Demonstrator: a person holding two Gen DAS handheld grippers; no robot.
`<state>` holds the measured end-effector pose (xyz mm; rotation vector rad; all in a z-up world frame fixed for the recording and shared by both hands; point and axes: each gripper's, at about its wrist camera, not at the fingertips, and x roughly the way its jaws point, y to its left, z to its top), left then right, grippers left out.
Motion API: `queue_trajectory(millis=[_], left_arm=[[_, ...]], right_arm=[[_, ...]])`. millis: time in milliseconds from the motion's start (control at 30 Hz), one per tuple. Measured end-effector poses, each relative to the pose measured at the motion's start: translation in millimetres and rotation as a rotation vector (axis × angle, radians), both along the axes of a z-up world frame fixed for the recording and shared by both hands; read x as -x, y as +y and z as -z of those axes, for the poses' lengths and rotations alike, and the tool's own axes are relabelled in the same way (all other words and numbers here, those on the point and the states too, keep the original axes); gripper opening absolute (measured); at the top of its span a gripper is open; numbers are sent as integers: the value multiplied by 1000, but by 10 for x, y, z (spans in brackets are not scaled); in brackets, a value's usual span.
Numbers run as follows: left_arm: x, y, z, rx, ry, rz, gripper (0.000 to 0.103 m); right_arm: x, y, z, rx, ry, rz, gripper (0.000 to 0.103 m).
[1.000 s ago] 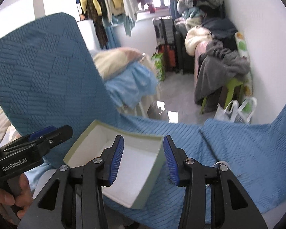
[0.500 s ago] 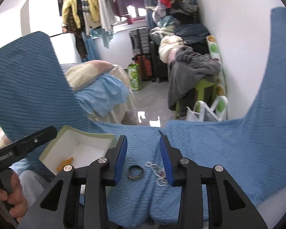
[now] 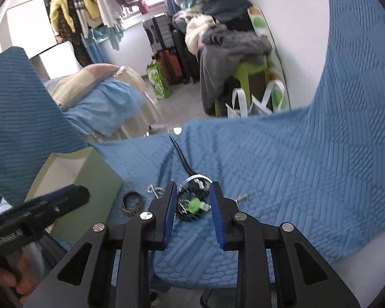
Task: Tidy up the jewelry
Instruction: 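Grasp the black beaded bracelet with the left tool while the right tool grasps the green round charm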
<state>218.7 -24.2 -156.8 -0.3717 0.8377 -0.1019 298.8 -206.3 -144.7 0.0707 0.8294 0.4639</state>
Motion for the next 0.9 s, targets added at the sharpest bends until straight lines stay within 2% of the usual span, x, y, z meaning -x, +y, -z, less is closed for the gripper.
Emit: queue_trajectory(millis=[233,300,467,667,767,833,867,900], left_arm=[[-329,-163,429,5,80,41,35],[-416,-215,544,13,98,57,29],[-580,-275,776,6,133,78,26],[-662,-277,892,17,138,92,18],[-693,-281,934,17,147,93,18],[-704,-274,947,27,143,94,18],[-702,-271,950,32,142,96,18],[-698,-272,950,33,141,99,18]], right_arm=[[-288,-122,406,6,98,9,22],[-371,-126,530,-35,141,-18,21],[-521,-112,791,-124,253,-61,21],[-653,-93,970,-194,343,-57,21],[-692,-107,1028,-217,379,-46,21],[-700,-96,1037,-229,384,-47,17],[-696,-99,1040,-241,389,-51,12],[-696,-108,1040,-259,395,-52,12]])
